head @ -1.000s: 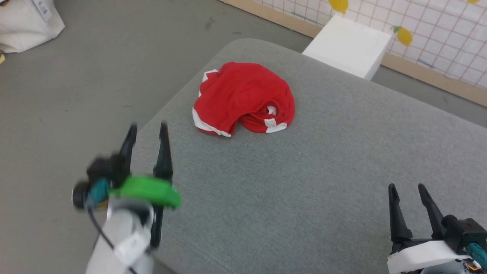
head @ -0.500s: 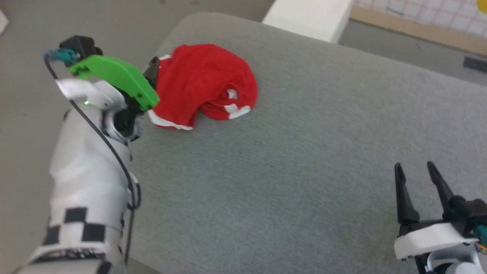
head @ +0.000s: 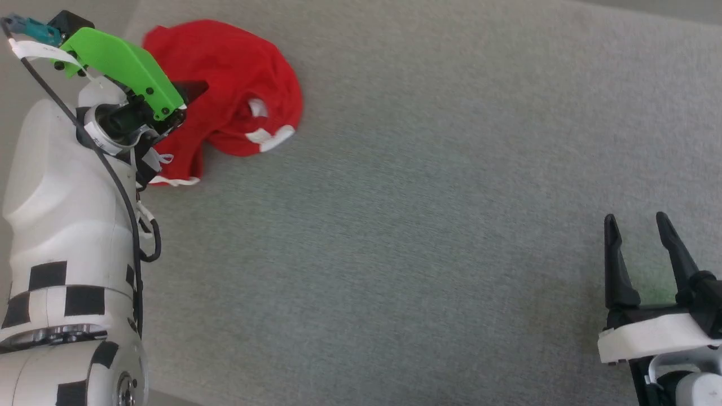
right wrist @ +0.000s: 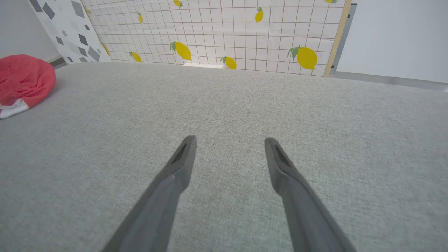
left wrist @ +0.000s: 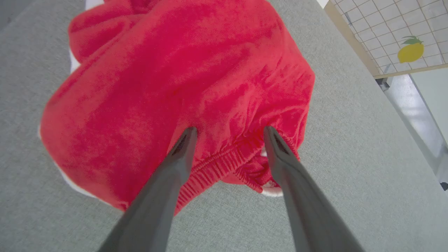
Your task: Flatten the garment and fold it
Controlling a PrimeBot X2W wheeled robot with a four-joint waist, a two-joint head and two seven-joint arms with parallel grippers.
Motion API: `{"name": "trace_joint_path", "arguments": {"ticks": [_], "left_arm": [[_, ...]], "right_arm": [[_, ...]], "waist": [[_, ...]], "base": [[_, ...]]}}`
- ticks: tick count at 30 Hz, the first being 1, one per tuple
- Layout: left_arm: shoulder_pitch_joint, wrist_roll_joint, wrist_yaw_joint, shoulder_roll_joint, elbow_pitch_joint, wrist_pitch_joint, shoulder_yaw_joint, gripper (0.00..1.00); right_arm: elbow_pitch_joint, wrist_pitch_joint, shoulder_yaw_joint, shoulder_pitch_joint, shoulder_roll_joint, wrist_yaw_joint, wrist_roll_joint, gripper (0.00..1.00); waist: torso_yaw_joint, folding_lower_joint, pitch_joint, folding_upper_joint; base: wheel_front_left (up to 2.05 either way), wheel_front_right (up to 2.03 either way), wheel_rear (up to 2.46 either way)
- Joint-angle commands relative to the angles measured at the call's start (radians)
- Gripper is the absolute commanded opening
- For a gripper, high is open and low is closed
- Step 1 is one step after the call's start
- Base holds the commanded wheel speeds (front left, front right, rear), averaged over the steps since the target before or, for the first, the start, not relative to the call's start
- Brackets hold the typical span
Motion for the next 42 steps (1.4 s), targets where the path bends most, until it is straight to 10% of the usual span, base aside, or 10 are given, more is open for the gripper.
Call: {"name": "trace_joint_path", "arguments": {"ticks": [1, 9, 10, 12, 30, 42], "left_arm": [[-0.01, -0.008, 0.001, 0.006, -0.004, 0.006, -0.002, 1.0], [0.064, 0.024, 0.012, 0.008, -0.011, 0.065, -0.056, 1.0], [0.071, 0.025, 0.011, 0.006, -0.012, 0.066, -0.06, 0.79], [0.079, 0.02, 0.007, 0.002, -0.025, 0.041, -0.055, 0.0], [-0.038, 0.099, -0.151, 0.069, -0.188, -0.44, -0.092, 0.0], [-0.139, 0.052, -0.197, 0.064, -0.381, -0.632, -0.325, 0.0]], "right_arm": [[-0.008, -0.004, -0.003, -0.023, 0.0, -0.001, -0.007, 1.0], [-0.023, -0.001, -0.018, -0.036, 0.0, -0.001, -0.016, 1.0], [-0.025, 0.0, -0.02, -0.036, 0.0, -0.001, -0.016, 1.0], [-0.027, 0.003, -0.022, -0.035, 0.0, -0.001, -0.017, 1.0], [0.077, -0.038, 0.025, -0.028, 0.0, -0.001, 0.035, 1.0], [0.22, -0.103, 0.056, -0.006, 0.0, -0.001, 0.115, 1.0]], "waist": [[-0.058, -0.0001, 0.068, 0.0], [-0.054, -0.0001, 0.095, 0.0], [-0.051, -0.0001, 0.096, 0.0], [-0.047, -0.0001, 0.096, 0.0], [-0.015, -0.0001, -0.074, 0.0], [-0.132, -0.0001, -0.246, 0.0]], "base": [[0.0, 0.0, 0.0], [0.0, 0.0, 0.0], [0.0, 0.0, 0.0], [0.0, 0.0, 0.0], [0.0, 0.0, 0.0], [0.0, 0.0, 0.0]]}}
